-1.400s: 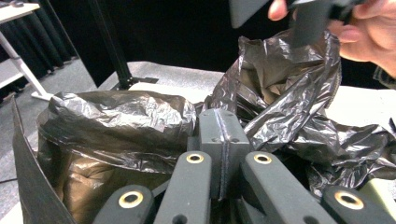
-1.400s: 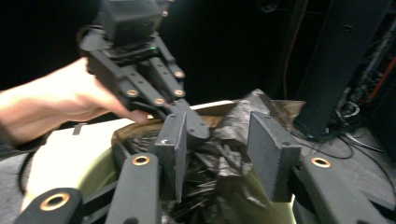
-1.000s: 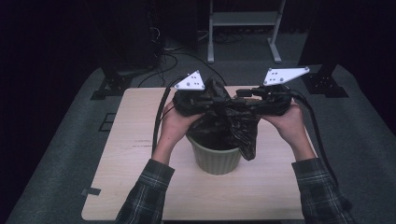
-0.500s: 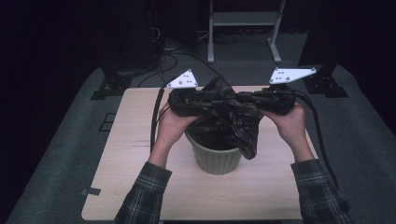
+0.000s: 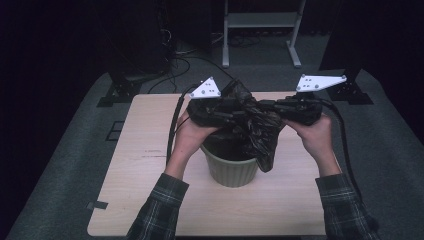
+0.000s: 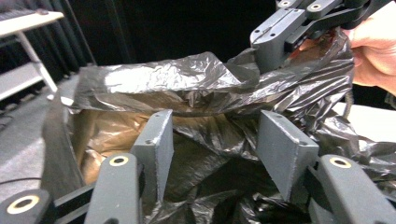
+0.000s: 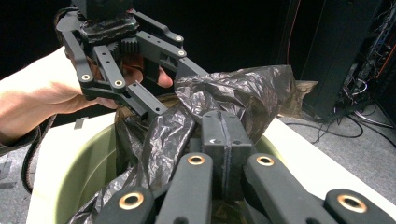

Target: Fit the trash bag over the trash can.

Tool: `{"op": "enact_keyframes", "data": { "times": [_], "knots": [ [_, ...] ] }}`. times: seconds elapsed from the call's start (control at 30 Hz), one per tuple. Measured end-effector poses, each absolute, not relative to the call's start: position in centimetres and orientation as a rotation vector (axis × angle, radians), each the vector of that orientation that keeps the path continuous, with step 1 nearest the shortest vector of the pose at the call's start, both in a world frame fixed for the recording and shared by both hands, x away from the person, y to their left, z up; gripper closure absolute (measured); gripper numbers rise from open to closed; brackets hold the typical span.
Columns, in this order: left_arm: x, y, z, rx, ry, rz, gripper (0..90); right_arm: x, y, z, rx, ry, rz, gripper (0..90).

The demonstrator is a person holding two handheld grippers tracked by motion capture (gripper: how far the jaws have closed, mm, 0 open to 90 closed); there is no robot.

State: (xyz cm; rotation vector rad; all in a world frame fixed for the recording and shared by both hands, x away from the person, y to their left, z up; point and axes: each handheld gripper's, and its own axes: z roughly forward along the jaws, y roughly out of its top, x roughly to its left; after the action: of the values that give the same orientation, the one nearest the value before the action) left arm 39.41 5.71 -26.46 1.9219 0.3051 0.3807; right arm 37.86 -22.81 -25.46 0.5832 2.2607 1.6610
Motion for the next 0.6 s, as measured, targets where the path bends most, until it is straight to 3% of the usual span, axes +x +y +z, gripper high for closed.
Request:
{"op": "enact_keyframes", "data": {
  "times": [0.43, 0.5, 0.6],
  "knots": [
    [39.8, 5.0, -26.1, 1.928, 0.283, 0.434, 48.8, 37.6, -23.1, -25.2, 0.578, 2.256, 1.703, 90.0],
    [39.9, 4.7, -26.1, 1.932, 0.276, 0.449, 54.6, 37.6, -23.1, -25.2, 0.573, 2.255, 1.706, 90.0],
    [40.0, 4.4, -26.0, 1.921, 0.249, 0.431, 75.6, 37.5, -23.1, -25.2, 0.565, 2.257, 1.712, 90.0]
  ]
}}
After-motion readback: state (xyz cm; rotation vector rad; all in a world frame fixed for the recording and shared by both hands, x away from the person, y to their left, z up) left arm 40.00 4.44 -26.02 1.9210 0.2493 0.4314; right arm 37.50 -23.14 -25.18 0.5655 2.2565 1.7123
